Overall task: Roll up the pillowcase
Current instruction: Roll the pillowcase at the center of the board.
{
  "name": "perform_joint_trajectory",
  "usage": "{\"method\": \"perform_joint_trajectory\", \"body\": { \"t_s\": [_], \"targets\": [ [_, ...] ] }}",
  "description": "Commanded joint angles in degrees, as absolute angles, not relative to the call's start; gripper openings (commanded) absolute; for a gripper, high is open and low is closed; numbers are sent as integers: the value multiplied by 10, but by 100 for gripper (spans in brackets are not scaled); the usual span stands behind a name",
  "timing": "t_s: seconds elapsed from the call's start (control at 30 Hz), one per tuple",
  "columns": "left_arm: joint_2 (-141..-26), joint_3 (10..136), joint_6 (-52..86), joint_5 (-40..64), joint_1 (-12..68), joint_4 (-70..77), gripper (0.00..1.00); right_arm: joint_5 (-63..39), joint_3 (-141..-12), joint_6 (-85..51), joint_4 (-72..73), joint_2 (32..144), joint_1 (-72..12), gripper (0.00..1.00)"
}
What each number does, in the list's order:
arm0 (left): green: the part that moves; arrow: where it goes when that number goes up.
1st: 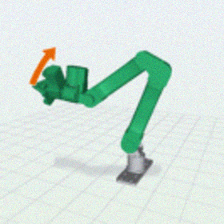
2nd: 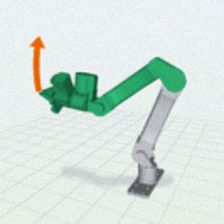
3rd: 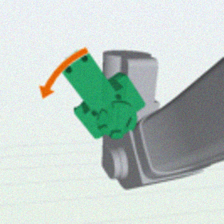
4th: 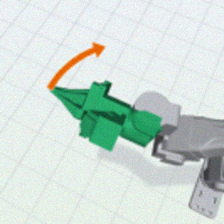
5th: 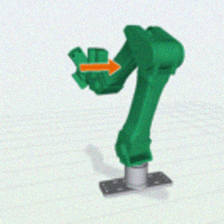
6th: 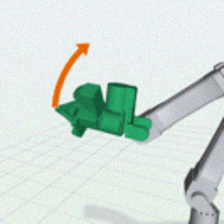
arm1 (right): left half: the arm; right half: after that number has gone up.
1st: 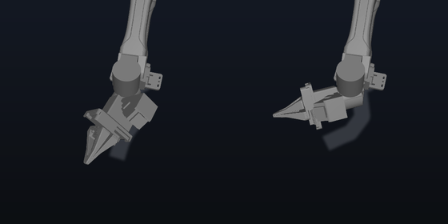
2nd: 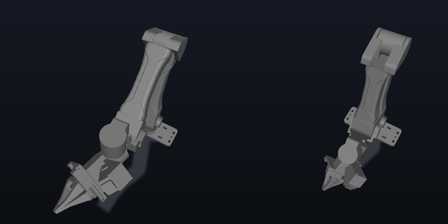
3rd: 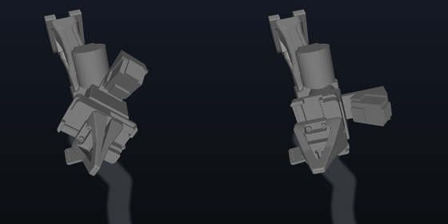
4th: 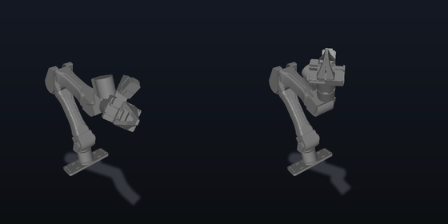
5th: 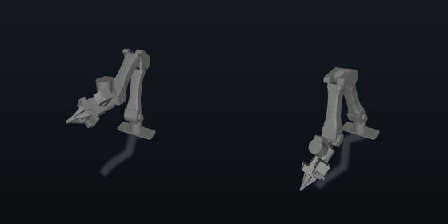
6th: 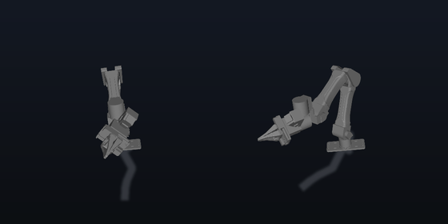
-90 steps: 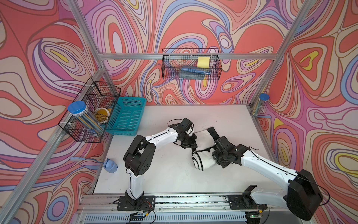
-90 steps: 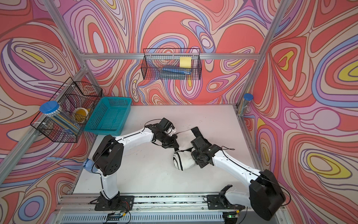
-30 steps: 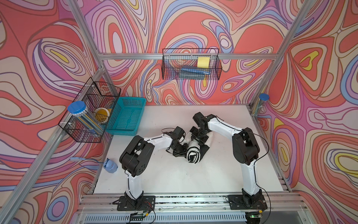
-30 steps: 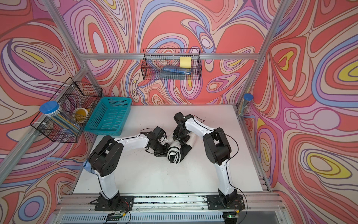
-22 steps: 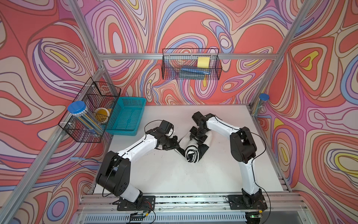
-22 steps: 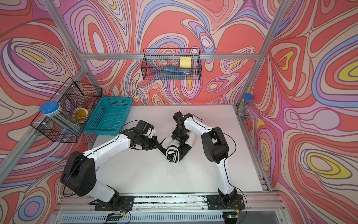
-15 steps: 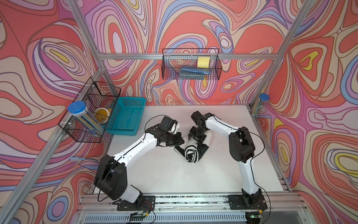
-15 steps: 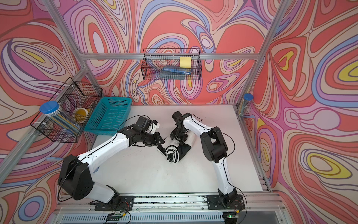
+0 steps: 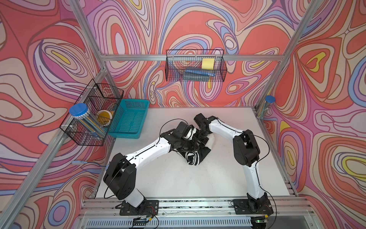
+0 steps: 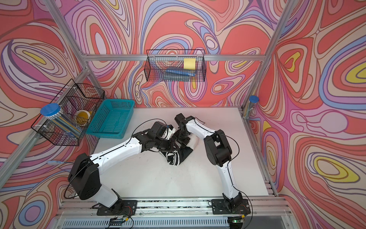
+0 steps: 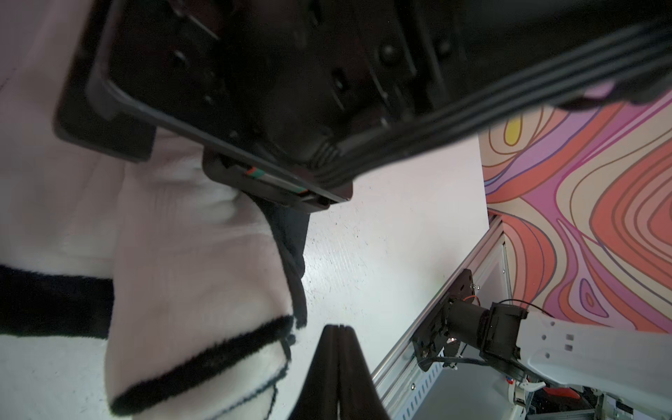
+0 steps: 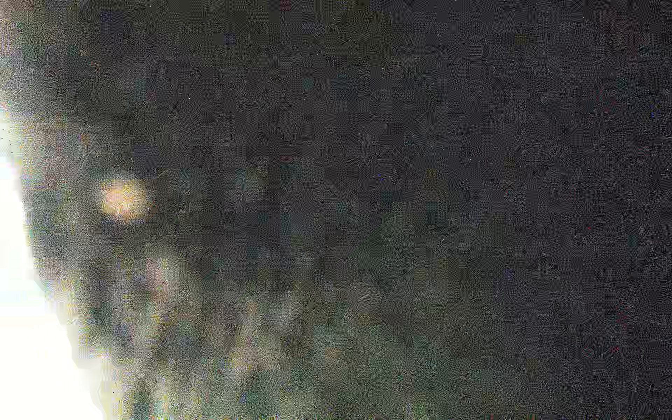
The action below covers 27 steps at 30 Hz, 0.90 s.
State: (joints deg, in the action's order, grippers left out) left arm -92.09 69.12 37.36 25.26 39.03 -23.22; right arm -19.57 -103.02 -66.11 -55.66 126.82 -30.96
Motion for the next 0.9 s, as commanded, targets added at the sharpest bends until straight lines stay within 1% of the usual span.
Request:
{"method": "perform_joint_trajectory", "body": {
  "t_s": [0.0, 0.03, 0.13, 0.23, 0.37, 0.53, 0.73, 0.87],
  "targets": [
    [-947, 679, 387, 212, 392, -202, 1, -202, -999, -663, -493, 1300, -320, 66],
    [-947, 667, 394, 185, 394, -197, 0, -203, -997, -664, -490, 1297, -319, 66],
    [-933, 605, 427, 107, 391, -155, 0, -207, -993, -663, -487, 1293, -319, 66],
    [-941, 591, 432, 58, 390, -166, 0, -207, -989, -663, -486, 1287, -318, 66],
    [-922, 553, 446, 0, 383, -161, 0, -202, -993, -651, -492, 1280, -318, 67],
    [-944, 545, 445, 8, 362, -156, 0, -215, -1005, -639, -481, 1257, -308, 69],
    [-995, 561, 436, 57, 351, -156, 0, -226, -1031, -637, -481, 1195, -267, 71],
    [-1011, 577, 434, 74, 347, -157, 0, -224, -1049, -603, -527, 1160, -247, 71]
  ]
}}
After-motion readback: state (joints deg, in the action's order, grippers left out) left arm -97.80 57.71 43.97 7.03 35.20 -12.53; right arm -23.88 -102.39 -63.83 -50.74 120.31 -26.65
